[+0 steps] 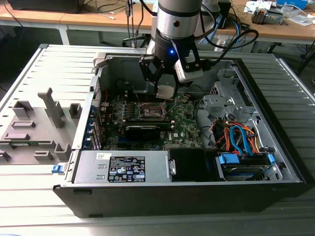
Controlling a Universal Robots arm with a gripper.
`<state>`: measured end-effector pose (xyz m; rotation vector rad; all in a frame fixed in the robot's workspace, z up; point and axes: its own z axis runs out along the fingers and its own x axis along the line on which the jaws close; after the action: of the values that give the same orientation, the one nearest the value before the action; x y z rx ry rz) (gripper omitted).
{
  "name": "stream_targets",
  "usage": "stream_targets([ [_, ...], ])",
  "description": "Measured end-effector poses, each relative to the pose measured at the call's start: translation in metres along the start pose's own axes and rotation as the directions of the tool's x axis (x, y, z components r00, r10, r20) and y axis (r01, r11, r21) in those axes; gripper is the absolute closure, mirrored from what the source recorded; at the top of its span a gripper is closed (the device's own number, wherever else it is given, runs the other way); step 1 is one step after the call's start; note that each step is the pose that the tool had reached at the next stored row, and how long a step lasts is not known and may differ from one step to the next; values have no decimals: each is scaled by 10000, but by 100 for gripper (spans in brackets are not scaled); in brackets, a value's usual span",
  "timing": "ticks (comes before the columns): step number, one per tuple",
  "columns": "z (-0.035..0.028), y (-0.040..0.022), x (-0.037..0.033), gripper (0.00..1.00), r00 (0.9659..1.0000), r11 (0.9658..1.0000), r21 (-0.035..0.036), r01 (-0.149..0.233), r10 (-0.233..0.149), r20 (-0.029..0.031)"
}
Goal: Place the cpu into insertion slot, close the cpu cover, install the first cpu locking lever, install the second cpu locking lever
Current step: 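Place the cpu into insertion slot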
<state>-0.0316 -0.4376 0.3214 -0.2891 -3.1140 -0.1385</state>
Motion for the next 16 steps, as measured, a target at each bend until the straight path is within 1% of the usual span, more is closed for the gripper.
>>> stream_targets([
  [16,0,0,0,45,9997,9997,-5,-224,224,20],
])
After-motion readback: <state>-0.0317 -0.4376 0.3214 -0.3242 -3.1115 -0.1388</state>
